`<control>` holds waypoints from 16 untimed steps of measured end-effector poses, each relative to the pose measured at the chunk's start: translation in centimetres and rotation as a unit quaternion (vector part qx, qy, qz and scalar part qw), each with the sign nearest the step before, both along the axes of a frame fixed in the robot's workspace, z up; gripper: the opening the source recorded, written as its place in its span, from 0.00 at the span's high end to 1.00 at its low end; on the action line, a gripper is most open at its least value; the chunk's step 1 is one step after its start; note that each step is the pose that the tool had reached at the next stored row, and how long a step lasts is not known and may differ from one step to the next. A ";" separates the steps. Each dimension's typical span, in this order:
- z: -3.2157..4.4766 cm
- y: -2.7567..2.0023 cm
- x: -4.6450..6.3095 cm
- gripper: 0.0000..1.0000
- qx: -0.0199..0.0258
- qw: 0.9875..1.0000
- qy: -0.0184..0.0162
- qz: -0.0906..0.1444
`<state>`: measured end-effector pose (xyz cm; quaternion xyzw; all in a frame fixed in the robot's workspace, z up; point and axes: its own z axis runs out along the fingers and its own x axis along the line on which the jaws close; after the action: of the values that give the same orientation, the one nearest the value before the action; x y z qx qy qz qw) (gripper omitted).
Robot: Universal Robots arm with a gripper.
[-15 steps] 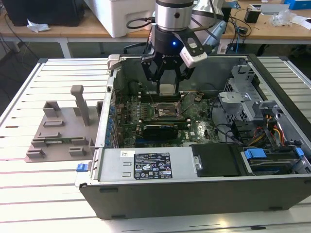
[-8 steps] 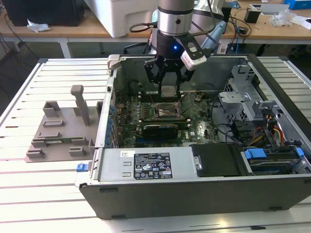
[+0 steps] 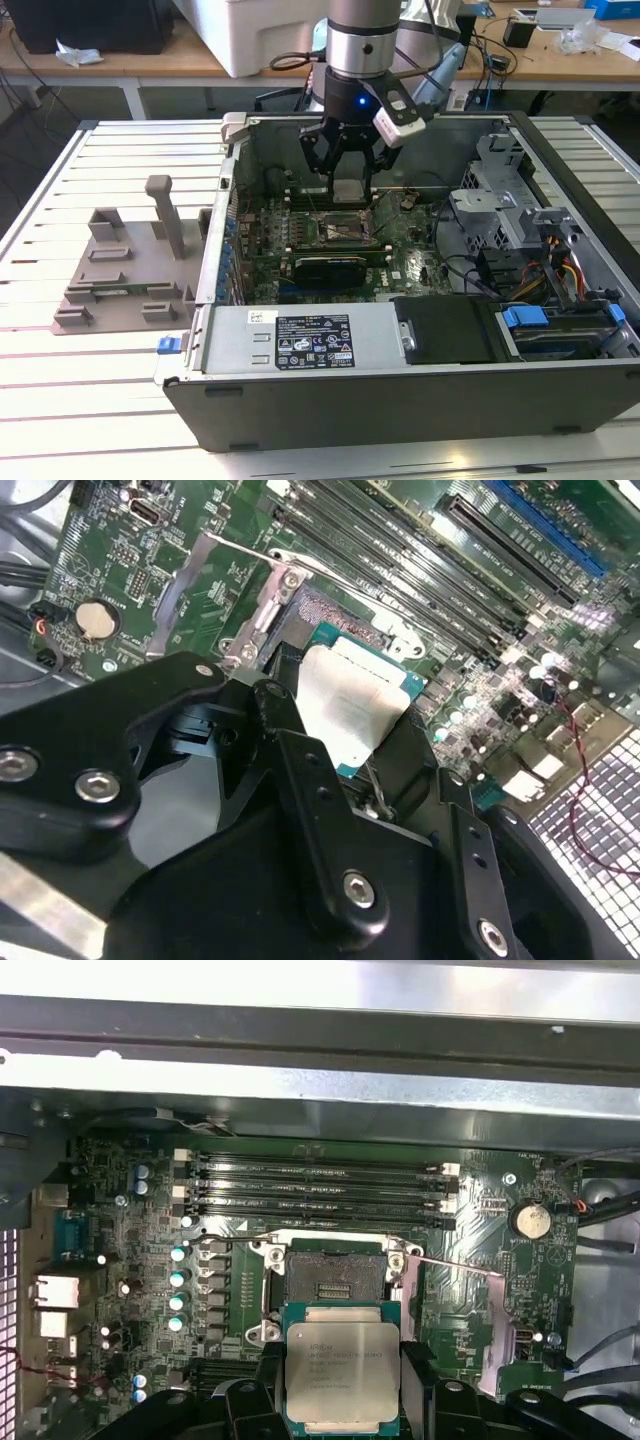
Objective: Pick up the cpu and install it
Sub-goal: 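Pick up the cpu and move it towards the insertion slot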
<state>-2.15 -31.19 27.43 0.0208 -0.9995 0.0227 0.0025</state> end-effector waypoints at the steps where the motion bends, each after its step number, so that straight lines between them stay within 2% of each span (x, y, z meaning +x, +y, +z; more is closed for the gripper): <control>1: -0.08 0.00 0.0 0.46 0.000 1.000 0.000 0.000; 12: -1.42 0.00 0.2 0.46 -0.001 1.000 0.000 0.000; 16: -1.49 0.00 0.2 0.46 -0.001 1.000 0.000 0.000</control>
<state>-1.95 -31.19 25.94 0.0208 -0.9995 0.0239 0.0026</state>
